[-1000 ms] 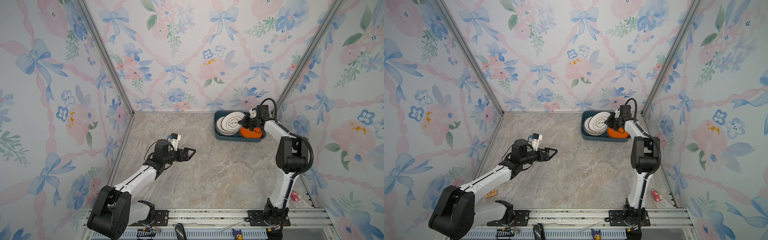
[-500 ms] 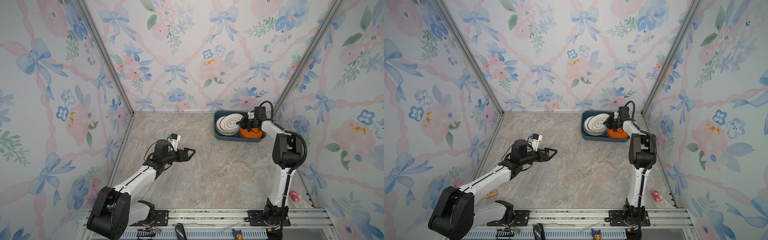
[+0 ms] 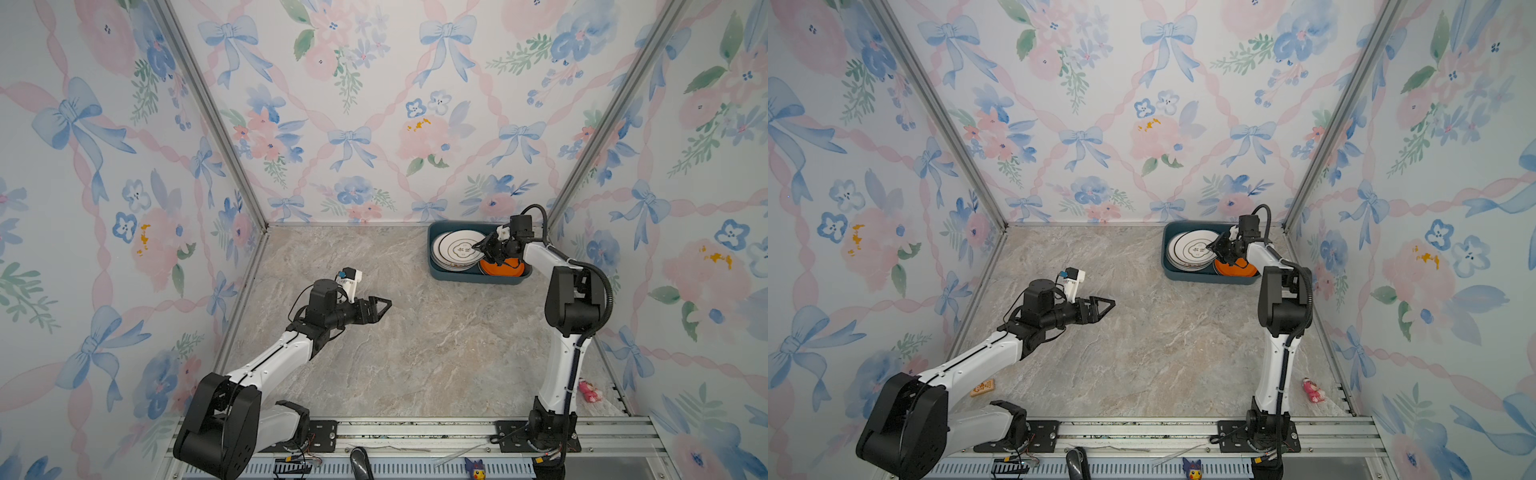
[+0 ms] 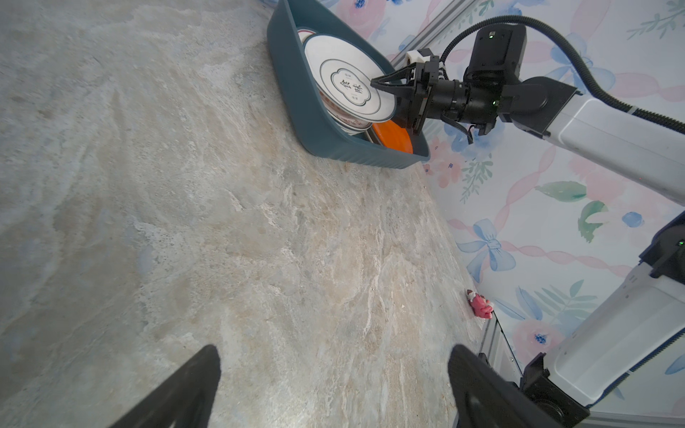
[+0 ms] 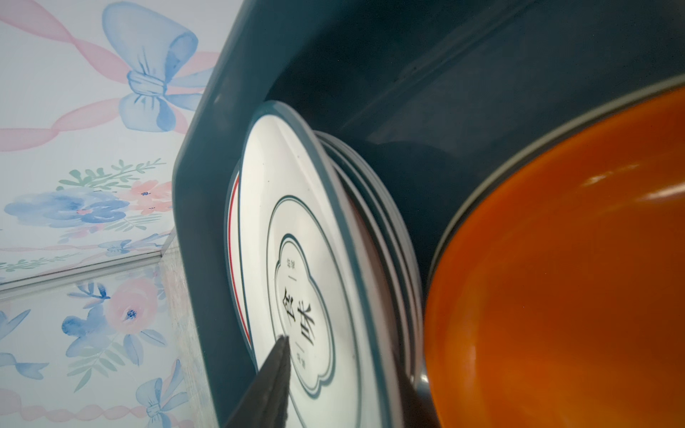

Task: Place the plates into the plastic bin on the countertop
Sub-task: Place the plate in the plastic bin.

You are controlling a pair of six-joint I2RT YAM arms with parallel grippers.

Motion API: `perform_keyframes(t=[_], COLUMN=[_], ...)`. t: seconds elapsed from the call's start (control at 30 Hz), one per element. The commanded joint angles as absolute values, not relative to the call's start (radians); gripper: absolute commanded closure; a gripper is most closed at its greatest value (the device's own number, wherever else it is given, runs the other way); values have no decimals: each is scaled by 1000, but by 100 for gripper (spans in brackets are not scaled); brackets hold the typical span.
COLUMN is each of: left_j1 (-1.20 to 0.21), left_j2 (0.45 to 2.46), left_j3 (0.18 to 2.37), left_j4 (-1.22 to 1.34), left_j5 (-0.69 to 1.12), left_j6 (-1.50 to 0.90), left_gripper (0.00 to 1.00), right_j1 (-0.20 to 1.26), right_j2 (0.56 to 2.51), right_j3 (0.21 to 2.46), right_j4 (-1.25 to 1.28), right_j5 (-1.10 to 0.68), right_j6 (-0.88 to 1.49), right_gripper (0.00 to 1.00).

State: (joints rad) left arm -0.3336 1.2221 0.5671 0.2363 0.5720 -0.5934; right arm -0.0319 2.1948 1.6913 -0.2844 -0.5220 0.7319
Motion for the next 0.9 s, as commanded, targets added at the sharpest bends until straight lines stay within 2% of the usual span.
perform_keyframes(t=[0.0,0.4,0.87], left_j1=[-340,-348,-349], left_j2=[1227,1230,1234], left_j3=[583,583,585], left_j4=[237,238,237], left_j5=[565,563,565], left_j6=[-569,-569,-568], left_gripper=[3,3,3], right_j1=[-47,-57,2], right_j2=[2182,2163,2173], right_j3=[1685,1668,1756], right_j4=[-319,-387,-528], right_j5=[-513,-467,-352], right_j6=[700,631,515], right_gripper=[64,63,61])
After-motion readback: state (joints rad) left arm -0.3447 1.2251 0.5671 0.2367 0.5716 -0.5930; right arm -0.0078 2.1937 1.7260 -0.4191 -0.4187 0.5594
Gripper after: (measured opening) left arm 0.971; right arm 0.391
